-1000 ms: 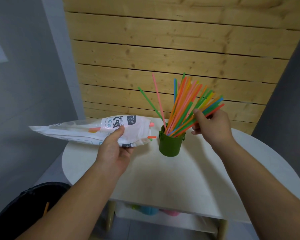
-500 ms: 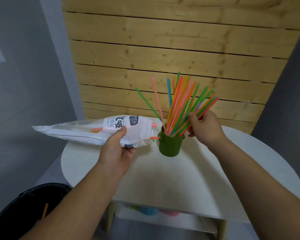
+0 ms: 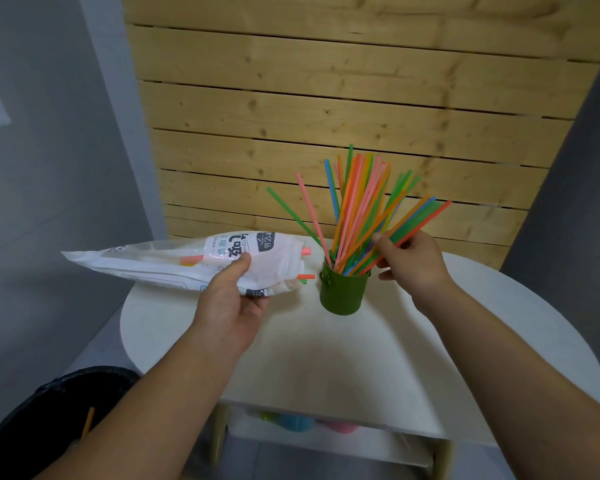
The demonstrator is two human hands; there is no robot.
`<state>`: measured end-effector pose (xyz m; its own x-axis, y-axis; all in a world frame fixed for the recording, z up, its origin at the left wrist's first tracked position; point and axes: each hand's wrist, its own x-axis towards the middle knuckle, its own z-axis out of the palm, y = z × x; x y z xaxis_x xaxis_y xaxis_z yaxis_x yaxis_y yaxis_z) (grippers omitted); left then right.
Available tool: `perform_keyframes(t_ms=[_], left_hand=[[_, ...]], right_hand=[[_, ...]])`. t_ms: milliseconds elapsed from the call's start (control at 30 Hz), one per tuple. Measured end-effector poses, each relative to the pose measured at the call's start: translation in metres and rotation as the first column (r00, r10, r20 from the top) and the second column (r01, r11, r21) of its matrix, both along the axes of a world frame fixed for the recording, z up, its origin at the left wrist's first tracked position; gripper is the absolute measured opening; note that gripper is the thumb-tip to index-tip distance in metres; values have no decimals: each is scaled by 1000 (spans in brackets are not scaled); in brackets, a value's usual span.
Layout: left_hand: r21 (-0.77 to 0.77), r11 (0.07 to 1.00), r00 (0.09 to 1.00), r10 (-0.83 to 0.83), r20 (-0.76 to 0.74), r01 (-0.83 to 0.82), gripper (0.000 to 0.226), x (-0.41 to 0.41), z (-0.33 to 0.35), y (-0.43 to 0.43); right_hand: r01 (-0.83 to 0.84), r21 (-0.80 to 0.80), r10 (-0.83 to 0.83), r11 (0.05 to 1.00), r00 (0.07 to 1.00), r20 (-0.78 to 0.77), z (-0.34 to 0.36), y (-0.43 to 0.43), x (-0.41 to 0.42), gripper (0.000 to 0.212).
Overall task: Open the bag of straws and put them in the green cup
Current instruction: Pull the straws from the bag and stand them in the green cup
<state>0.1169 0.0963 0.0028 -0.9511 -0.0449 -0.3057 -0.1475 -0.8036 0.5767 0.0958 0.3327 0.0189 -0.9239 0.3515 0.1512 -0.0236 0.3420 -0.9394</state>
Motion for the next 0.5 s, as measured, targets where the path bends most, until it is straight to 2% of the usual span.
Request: perform_keyframes(t_ms=[100, 200, 267, 333, 400, 433, 500], left_hand=[[-5, 1000, 1000, -3, 1, 3, 31, 1, -1, 0], [-7, 1000, 1000, -2, 5, 2, 33, 0, 0, 0], [-7, 1000, 1000, -2, 0, 2, 29, 1, 1, 0], [-6, 1000, 1000, -6, -10, 6, 25, 2, 1, 0], [-5, 1000, 1000, -8, -27, 8, 24, 2, 1, -1], [-8, 1000, 999, -10, -40, 10, 24, 3, 2, 0], [-31, 999, 997, -22, -72, 20, 25, 5, 3, 2]], right_hand=[[-62, -51, 65, 997, 995, 70, 2, 4, 6, 27], [-110, -94, 129, 990, 963, 235, 5, 10, 13, 41], [-115, -39, 121, 993, 911, 395, 8, 12, 22, 42], [-175, 67, 115, 982, 845, 523, 13, 10, 34, 33], [-239, 66, 167, 969, 827, 536, 14, 1, 43, 39], [-243, 4, 208, 970, 838, 504, 13, -7, 46, 45], [-188, -222, 268, 957, 869, 416, 12, -26, 51, 52]])
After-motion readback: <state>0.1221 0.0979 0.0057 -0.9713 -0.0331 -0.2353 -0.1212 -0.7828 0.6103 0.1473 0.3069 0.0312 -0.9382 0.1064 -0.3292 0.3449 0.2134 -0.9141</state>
